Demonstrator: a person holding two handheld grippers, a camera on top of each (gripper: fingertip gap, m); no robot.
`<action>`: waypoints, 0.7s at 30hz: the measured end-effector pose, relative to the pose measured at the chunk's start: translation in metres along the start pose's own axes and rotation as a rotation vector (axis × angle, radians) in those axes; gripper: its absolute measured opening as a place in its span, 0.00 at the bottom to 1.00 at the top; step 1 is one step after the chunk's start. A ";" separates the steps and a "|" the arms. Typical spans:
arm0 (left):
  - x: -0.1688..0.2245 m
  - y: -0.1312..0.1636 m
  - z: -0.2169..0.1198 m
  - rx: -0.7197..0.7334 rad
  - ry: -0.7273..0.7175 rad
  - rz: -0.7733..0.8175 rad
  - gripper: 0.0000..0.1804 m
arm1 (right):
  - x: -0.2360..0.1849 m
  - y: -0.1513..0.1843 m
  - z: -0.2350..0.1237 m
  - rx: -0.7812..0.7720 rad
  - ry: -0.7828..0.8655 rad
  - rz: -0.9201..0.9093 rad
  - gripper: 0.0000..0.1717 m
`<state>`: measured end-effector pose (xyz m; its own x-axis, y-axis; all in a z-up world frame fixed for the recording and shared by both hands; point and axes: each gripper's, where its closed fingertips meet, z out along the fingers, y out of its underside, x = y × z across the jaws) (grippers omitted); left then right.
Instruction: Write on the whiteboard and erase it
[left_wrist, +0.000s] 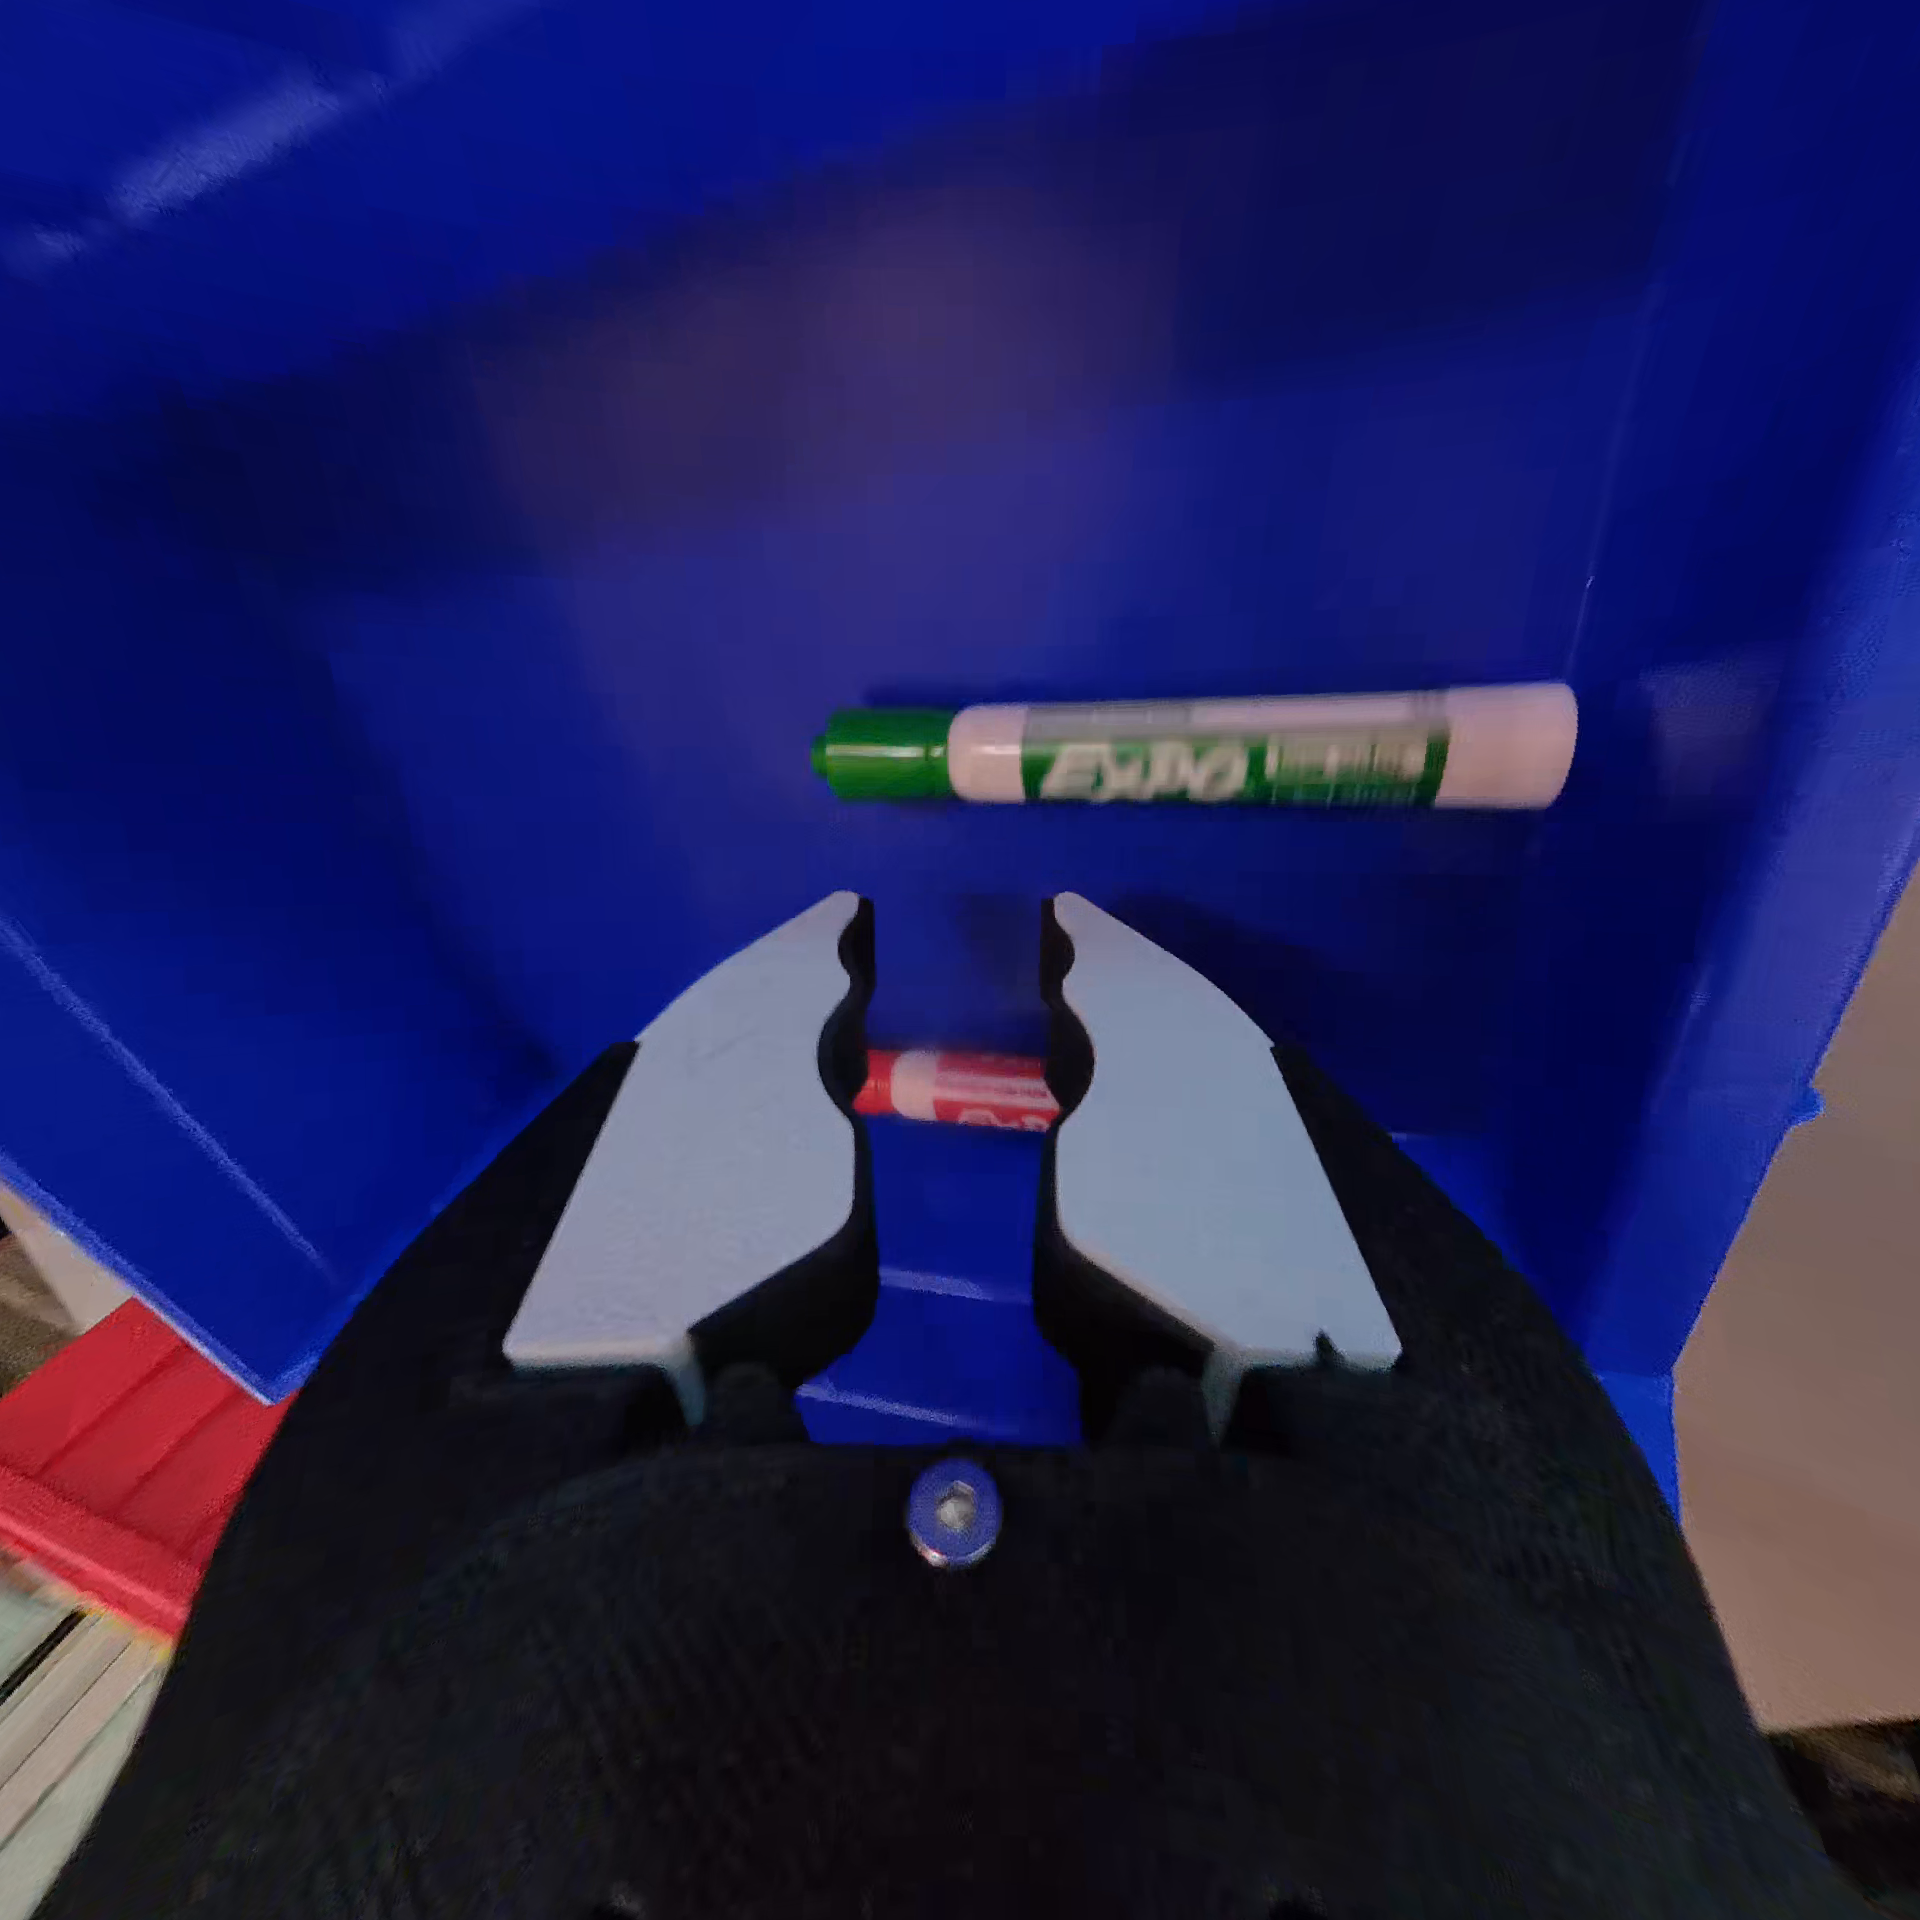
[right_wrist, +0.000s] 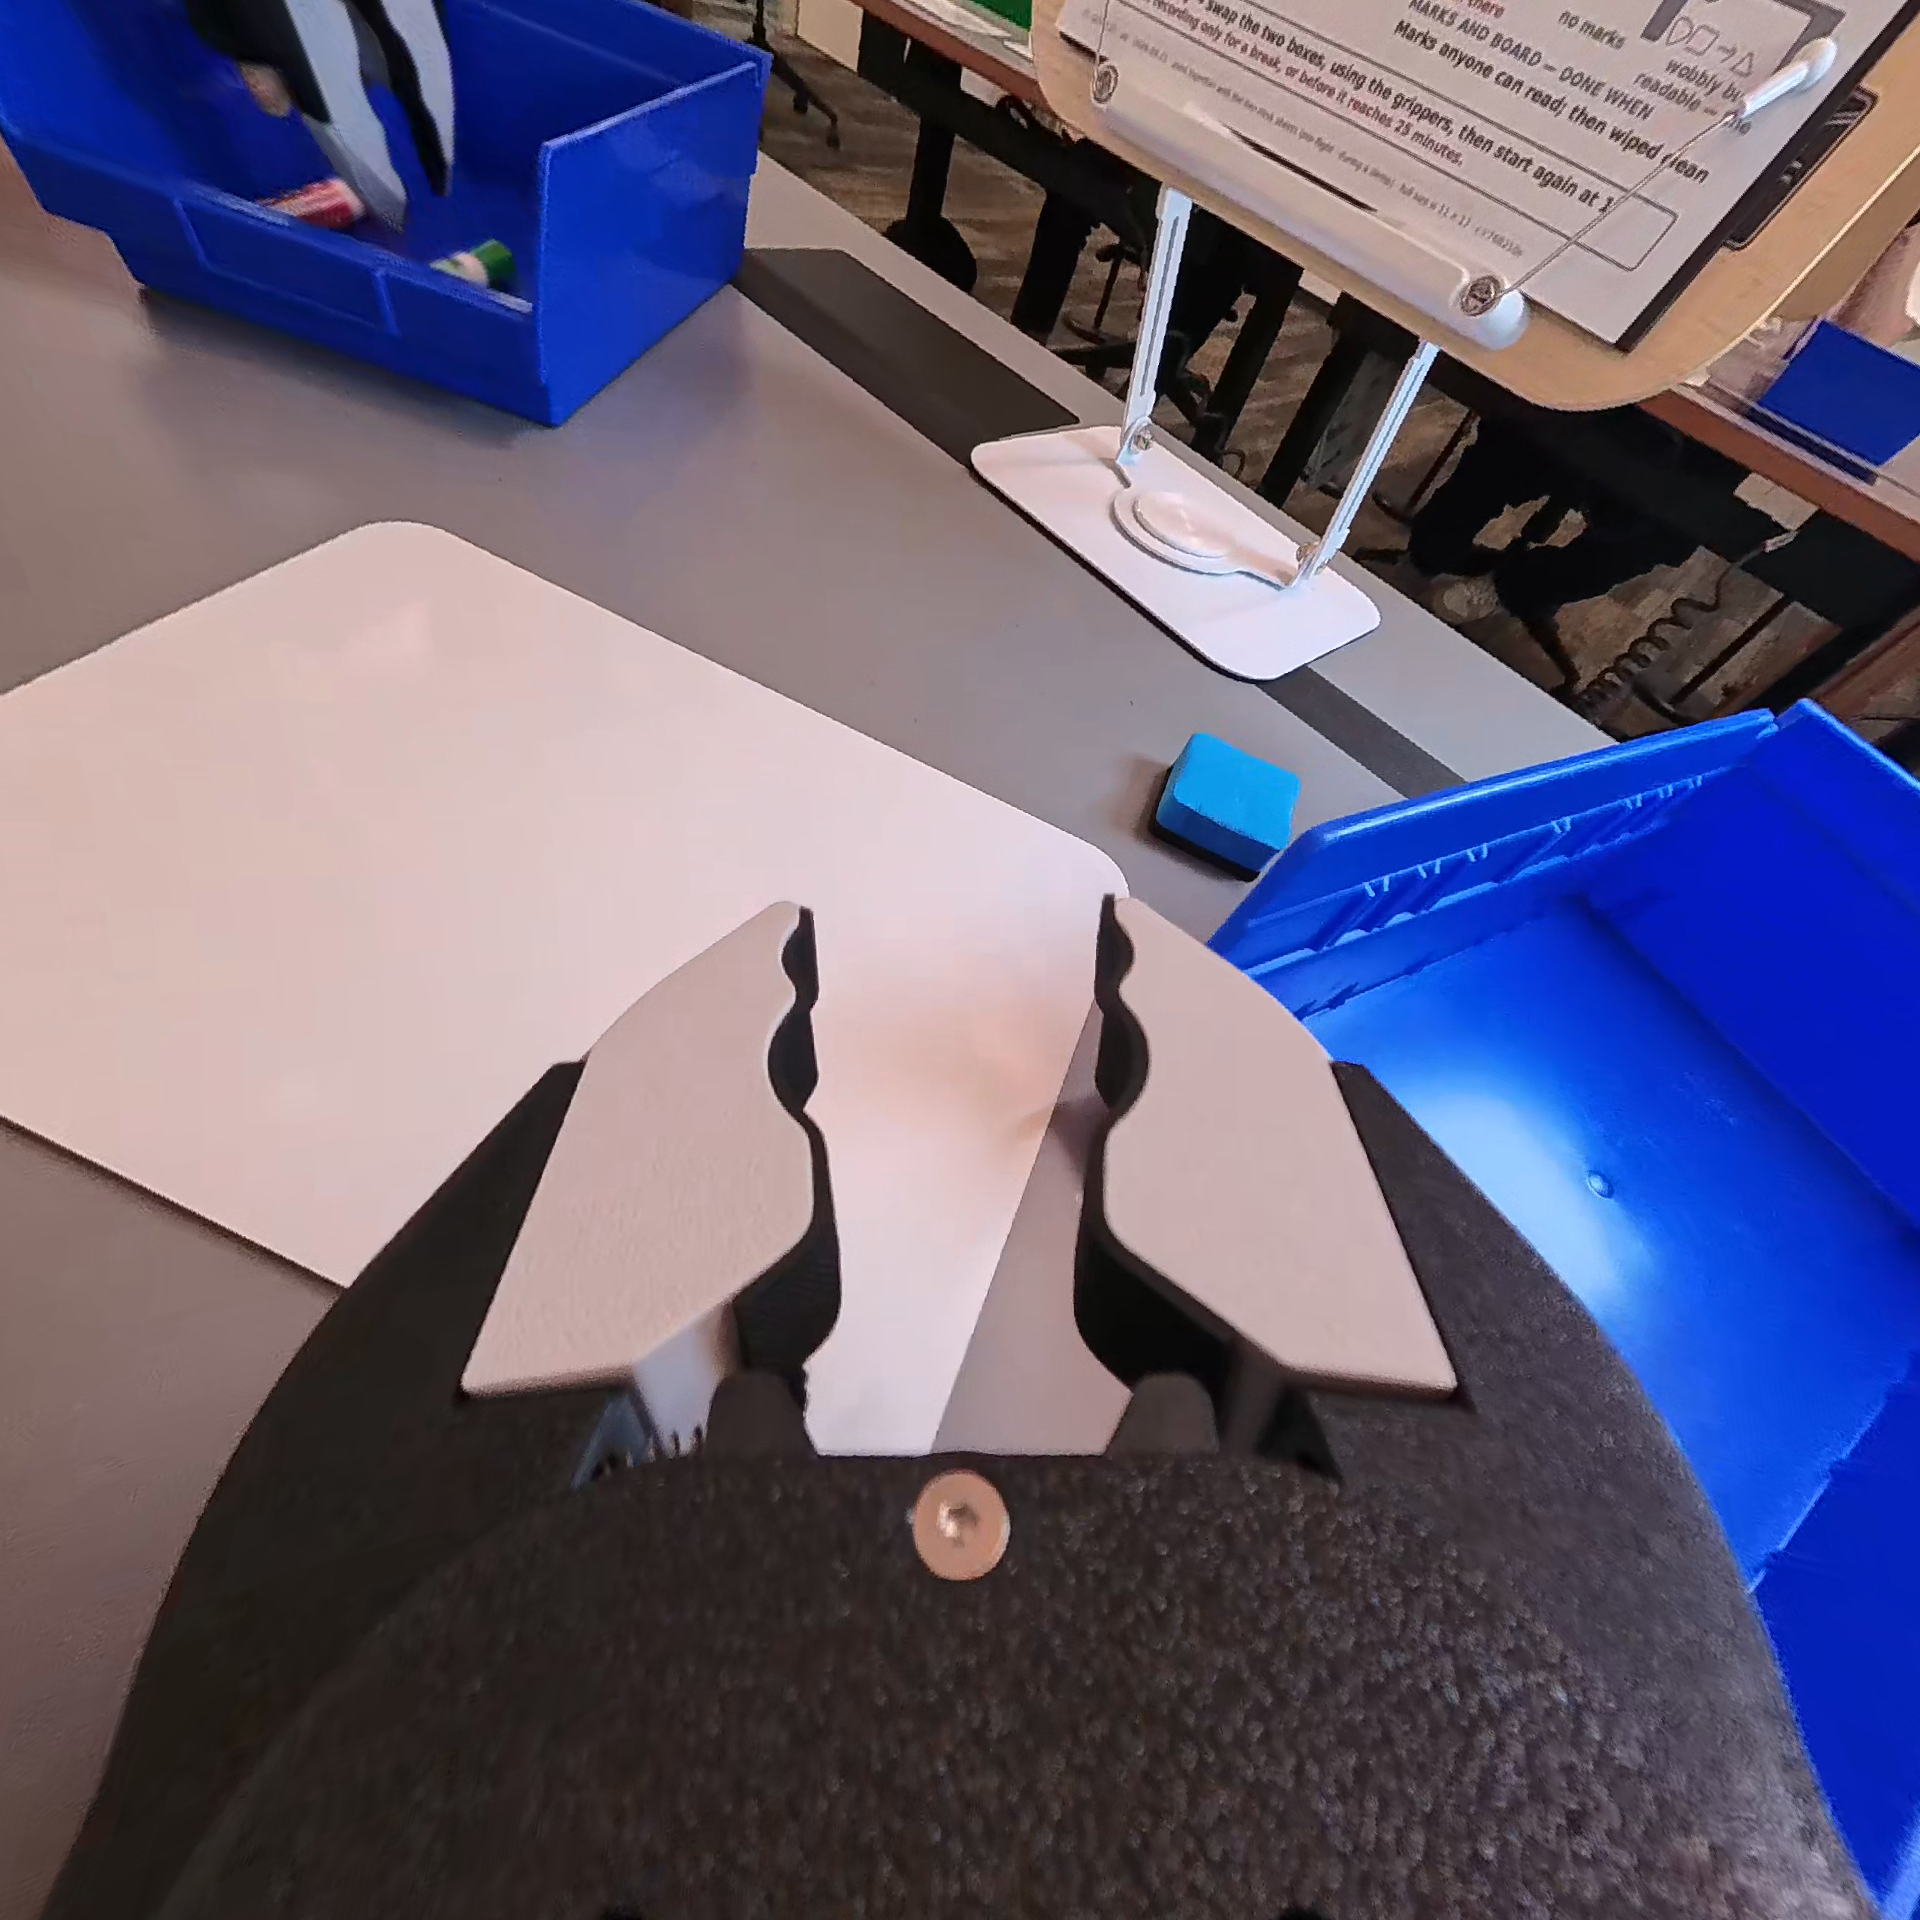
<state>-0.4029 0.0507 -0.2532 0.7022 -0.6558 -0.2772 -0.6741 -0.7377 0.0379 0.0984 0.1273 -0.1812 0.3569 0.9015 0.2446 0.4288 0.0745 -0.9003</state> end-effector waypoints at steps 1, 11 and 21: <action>0.000 -0.006 -0.003 0.044 0.015 -0.035 0.17 | 0.000 0.000 0.000 0.000 -0.004 0.002 0.30; 0.006 -0.097 0.010 0.408 0.377 -0.668 0.30 | -0.014 -0.002 -0.001 -0.007 -0.029 -0.033 0.29; 0.010 -0.065 0.024 0.134 0.228 -0.530 0.16 | -0.016 0.009 -0.008 -0.032 -0.023 -0.043 0.28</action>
<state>-0.3574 0.0954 -0.2812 0.9727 -0.2320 -0.0116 -0.2304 -0.9572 -0.1753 0.1036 0.1098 -0.1906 0.3183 0.9074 0.2745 0.4702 0.1003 -0.8768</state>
